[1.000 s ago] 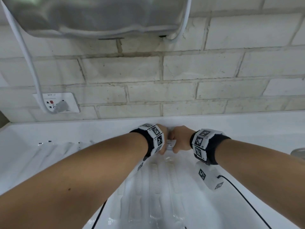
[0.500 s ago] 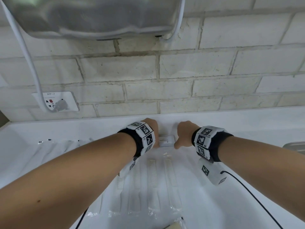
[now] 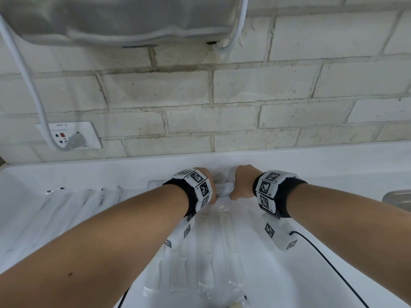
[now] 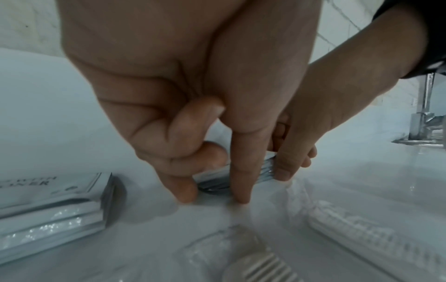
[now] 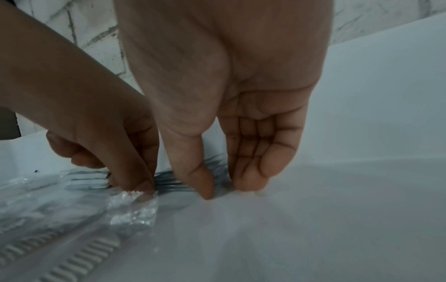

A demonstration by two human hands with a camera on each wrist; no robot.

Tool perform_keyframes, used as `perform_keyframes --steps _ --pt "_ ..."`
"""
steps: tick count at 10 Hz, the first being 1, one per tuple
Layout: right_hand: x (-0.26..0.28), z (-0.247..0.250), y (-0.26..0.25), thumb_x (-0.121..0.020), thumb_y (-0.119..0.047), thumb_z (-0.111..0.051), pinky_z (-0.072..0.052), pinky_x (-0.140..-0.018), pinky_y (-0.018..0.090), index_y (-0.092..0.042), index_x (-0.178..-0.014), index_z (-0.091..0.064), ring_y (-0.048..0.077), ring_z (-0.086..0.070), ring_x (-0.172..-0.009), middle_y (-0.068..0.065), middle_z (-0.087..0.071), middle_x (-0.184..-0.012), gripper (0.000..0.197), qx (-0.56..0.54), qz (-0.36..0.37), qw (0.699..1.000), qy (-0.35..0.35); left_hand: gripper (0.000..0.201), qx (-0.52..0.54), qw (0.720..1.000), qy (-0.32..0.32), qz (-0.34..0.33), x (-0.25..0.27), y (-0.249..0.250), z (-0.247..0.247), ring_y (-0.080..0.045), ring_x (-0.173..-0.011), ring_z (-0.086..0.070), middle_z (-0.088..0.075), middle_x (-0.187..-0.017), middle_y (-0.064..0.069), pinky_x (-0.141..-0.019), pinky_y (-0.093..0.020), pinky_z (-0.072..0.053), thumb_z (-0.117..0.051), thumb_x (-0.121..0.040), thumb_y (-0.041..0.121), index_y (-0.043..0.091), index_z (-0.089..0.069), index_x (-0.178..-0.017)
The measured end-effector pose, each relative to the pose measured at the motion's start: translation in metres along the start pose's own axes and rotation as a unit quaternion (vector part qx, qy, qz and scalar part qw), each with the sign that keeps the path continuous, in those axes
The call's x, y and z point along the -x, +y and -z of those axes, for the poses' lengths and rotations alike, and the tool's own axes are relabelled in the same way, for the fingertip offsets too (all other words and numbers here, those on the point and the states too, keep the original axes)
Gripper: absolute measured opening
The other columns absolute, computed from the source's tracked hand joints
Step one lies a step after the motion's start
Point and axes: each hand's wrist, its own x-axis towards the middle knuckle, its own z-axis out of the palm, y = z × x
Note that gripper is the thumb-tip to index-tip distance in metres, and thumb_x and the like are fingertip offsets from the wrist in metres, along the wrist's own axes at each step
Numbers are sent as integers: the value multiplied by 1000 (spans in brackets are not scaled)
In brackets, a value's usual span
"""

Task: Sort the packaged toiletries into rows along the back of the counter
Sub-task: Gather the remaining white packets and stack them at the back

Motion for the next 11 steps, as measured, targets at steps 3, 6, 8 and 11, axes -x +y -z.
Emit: perform_keyframes --steps 3,6,8,11 --pt "-7 1 -4 -72 -19 -71 -44 -55 24 -11 -54 -49 16 -49 -48 0 -51 -51 29 8 -24 1000 -6 32 -41 999 4 16 -8 -7 -4 -25 -105 -66 -49 -68 -4 -84 -29 -52 -69 -83 26 9 -68 -111" --pt "-14 -3 -13 -78 -19 -70 -38 -48 23 -11 -55 -42 15 -45 -50 1 -46 -55 37 8 -1 1000 17 47 -114 990 -38 73 -34 -11 -16 -36 -105 -63 -64 -117 -16 -92 -47 -54 -75 -75 28 11 -63 -117" --pt "-16 -4 -17 -77 -17 -70 -38 -48 22 -11 -56 -44 14 -45 -50 1 -47 -56 33 4 -3 1000 18 46 -106 992 -27 59 -34 -20 -17 -33 -107 -63 -64 -118 -12 -92 -40 -53 -72 -80 28 8 -63 -121" --pt "-18 -4 -19 -77 -14 -69 -37 -46 21 -11 -58 -45 14 -44 -50 1 -47 -58 31 1 -3 1000 18 38 -98 993 -26 59 -40 -24 -15 -32 -107 -63 -65 -113 -9 -95 -46 -52 -74 -80 27 11 -65 -114"
